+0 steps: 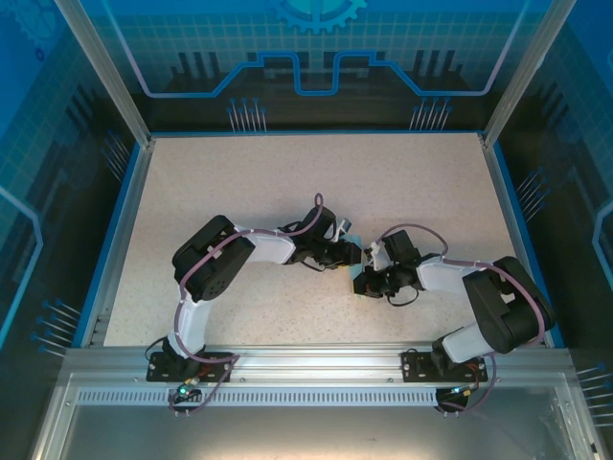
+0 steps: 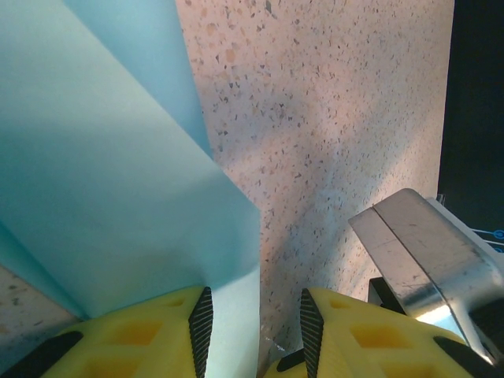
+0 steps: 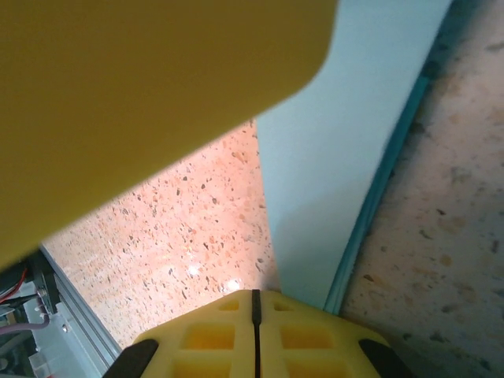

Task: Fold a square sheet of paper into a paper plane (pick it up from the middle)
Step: Fold the wing for the fifth time at the center of the table.

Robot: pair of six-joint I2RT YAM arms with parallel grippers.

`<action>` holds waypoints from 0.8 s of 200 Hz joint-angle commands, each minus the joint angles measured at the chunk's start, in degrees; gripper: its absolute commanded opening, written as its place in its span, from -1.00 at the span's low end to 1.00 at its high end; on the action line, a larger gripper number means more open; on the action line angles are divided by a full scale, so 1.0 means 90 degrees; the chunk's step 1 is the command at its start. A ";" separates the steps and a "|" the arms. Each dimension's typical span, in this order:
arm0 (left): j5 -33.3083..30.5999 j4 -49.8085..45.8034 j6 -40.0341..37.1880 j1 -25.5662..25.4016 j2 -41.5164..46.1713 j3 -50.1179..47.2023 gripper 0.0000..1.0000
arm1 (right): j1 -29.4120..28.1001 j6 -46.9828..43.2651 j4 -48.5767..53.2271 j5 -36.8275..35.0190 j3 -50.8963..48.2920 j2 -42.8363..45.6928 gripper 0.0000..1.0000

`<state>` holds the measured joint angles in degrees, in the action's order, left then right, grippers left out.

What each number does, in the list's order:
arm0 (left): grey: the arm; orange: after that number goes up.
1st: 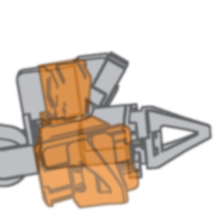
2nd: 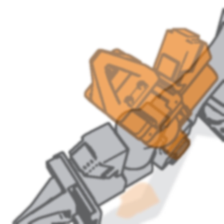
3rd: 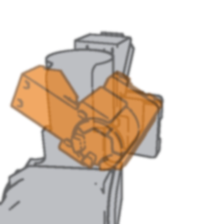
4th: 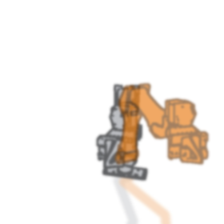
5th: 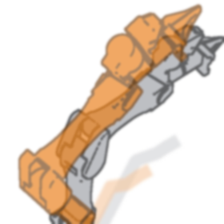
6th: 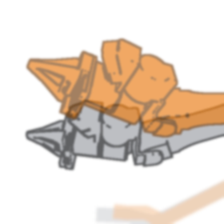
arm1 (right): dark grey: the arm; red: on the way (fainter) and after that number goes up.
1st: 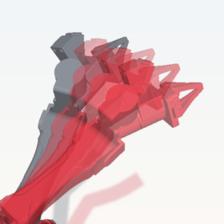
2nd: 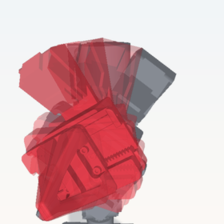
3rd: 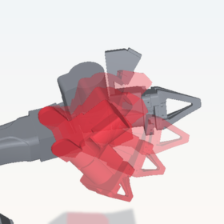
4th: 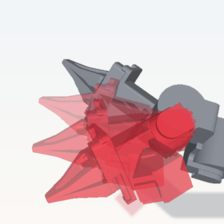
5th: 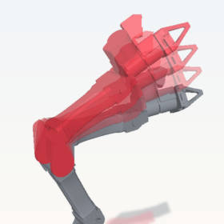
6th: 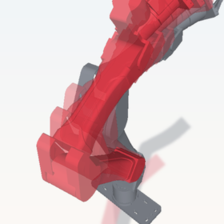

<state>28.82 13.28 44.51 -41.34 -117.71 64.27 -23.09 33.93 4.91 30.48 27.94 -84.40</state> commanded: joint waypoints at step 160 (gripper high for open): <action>0.0006 -0.0335 -0.0209 -0.0016 -0.0123 0.0161 -0.21 | -0.0344 -0.0338 0.1459 -0.1071 0.0682 0.0527 -0.12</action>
<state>28.82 12.73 44.38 -41.43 -117.71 64.47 -24.93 31.99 18.00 20.40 31.68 -76.71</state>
